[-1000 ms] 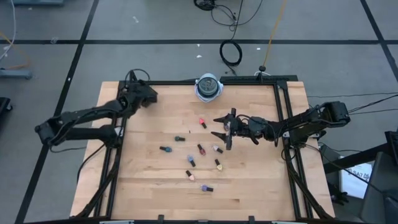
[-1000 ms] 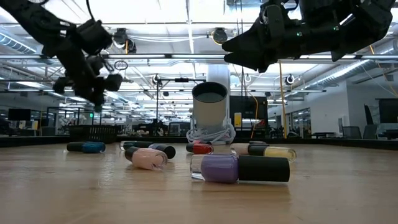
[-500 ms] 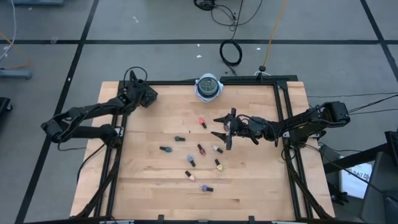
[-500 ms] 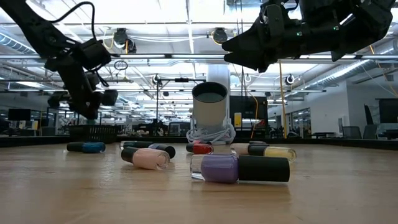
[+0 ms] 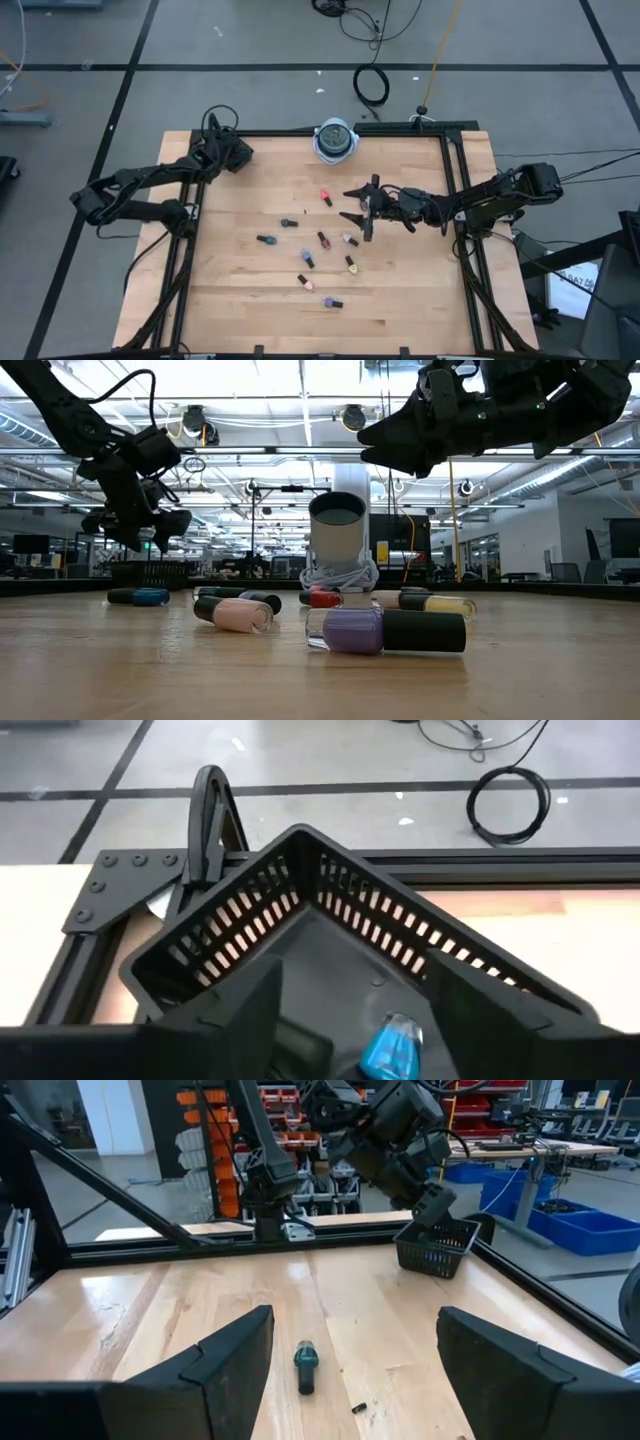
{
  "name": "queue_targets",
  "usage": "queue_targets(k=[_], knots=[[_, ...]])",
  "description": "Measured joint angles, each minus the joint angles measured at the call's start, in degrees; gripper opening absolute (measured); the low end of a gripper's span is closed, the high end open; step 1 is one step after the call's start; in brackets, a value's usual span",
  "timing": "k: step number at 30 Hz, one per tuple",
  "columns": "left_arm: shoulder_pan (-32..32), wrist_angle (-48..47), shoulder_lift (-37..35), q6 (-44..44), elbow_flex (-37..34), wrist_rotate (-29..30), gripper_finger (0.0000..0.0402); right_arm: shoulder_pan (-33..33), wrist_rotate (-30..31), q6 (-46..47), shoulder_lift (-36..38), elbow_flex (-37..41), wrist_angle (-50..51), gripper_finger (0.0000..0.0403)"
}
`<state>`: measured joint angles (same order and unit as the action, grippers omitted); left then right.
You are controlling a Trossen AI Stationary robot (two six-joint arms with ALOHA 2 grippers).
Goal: Pick & Place Nail Polish
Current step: Put the dark violet nail polish bottle into the black bin
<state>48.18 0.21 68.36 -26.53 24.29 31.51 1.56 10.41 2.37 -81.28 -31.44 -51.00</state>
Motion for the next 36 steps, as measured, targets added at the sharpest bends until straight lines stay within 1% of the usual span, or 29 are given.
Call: queue_targets(k=[5, 7, 9, 11, 14, 17, 21, 24, 29, 31, 32, 34, 36], knots=[[0.03, 0.01, -0.03, 0.85, 0.00, -0.93, 0.0289, 0.00, 0.02, 1.36, 0.21, 0.00, 3.29, 0.0265], [0.03, -0.01, -0.48, 0.95, 0.00, -4.21, 0.0297, 0.02, 0.07, 3.53, 0.52, 0.00, 5.59, 0.0265], [0.00, 0.66, -1.09, 1.77, 0.00, -9.24, 0.0302, 0.04, 0.55, 5.80, 0.59, -0.01, 9.01, 0.0264], [-0.56, 3.10, -1.83, 3.66, 0.00, -14.54, 0.0305, 0.53, 2.99, 7.68, 0.59, 0.00, 14.36, 0.0262], [-2.01, 8.30, -3.44, 6.30, 0.02, -21.24, 0.0304, 1.53, 10.01, 12.09, 0.59, -0.01, 24.22, 0.0257], [-3.98, 14.16, -5.48, 7.81, 0.02, -26.43, 0.0301, 2.08, 15.70, 18.73, 0.59, -0.01, 32.86, 0.0254], [-7.44, 22.99, -6.59, 8.48, 0.02, -31.93, 0.0305, 1.96, 19.73, 23.19, 0.59, 0.00, 38.59, 0.0252], [-10.39, 28.06, -6.60, 8.66, 0.07, -34.11, 0.0307, 0.81, 19.66, 23.97, 0.26, -0.01, 39.35, 0.0251], [-15.08, 30.31, -6.58, 9.90, 0.07, -34.16, 0.0303, -0.76, 19.48, 23.91, -2.51, -0.02, 38.71, 0.0251], [-17.29, 31.79, -6.56, 13.50, 0.07, -34.58, 0.0298, -1.24, 18.90, 23.89, -4.22, 0.00, 38.88, 0.0251], [-18.50, 32.76, -6.56, 15.72, 0.07, -34.95, 0.0295, -1.59, 17.66, 23.92, -5.19, 0.00, 38.25, 0.0251], [-21.00, 34.38, -6.56, 20.60, 0.07, -36.05, 0.0288, -2.12, 15.15, 23.99, -7.06, 0.00, 35.97, 0.0251], [-23.39, 35.85, -6.57, 25.21, 0.07, -36.73, 0.0280, -2.32, 14.43, 23.98, -8.58, 0.00, 34.30, 0.0251]])
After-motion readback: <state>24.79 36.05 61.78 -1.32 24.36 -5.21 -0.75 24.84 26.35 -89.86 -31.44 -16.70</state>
